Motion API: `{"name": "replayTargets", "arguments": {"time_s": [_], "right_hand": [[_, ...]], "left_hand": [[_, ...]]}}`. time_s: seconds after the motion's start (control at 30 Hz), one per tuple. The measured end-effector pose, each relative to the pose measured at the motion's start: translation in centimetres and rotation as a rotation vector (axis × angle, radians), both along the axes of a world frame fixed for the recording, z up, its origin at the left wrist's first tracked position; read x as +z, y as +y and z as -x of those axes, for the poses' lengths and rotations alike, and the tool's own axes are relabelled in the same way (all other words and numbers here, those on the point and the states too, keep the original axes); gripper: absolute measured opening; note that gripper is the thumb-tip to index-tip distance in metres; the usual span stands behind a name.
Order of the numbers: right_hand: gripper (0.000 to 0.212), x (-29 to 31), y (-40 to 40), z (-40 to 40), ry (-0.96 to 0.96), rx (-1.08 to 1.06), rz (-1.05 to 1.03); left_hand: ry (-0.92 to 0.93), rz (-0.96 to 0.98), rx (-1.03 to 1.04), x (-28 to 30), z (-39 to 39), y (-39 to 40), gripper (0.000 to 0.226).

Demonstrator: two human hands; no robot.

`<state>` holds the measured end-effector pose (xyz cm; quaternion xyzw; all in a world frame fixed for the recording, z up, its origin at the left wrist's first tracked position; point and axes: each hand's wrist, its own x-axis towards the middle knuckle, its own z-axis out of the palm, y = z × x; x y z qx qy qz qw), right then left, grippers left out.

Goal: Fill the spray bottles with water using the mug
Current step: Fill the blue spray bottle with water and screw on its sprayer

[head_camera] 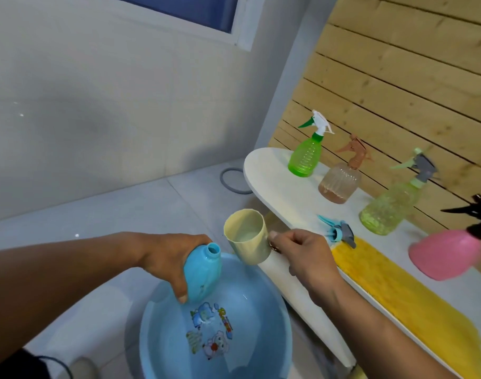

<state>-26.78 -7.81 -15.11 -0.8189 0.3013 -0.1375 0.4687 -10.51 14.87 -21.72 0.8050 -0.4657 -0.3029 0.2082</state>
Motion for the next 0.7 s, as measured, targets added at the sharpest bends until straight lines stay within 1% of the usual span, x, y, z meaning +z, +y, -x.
{"name": "replayTargets", "arguments": {"time_s": [0.07,0.13,0.23,0.5,0.7], "right_hand": [[0.033,0.7,0.2,0.0,-0.034,0.016,0.043],[0.031,1.4,0.4,0.0,-0.071,0.040,0.078],[0.027,2.2,0.7,0.1,-0.103,0.079,0.138],[0.023,3.2,1.6,0.7,-0.099,0.105,0.337],[0.019,3.5,1.8,1.1,-0.135,0.142,0.486]], "left_hand": [[0.063,0.021,0.002,-0.3,-0.4,0.1,0.087],[0.080,0.045,0.015,-0.2,-0.8,-0.1,0.088],[0.078,0.067,0.029,-0.1,-1.1,-0.4,0.091],[0.060,0.079,0.036,0.0,-1.3,-1.0,0.090],[0.053,0.088,0.041,0.1,-1.0,-1.4,0.090]]}}
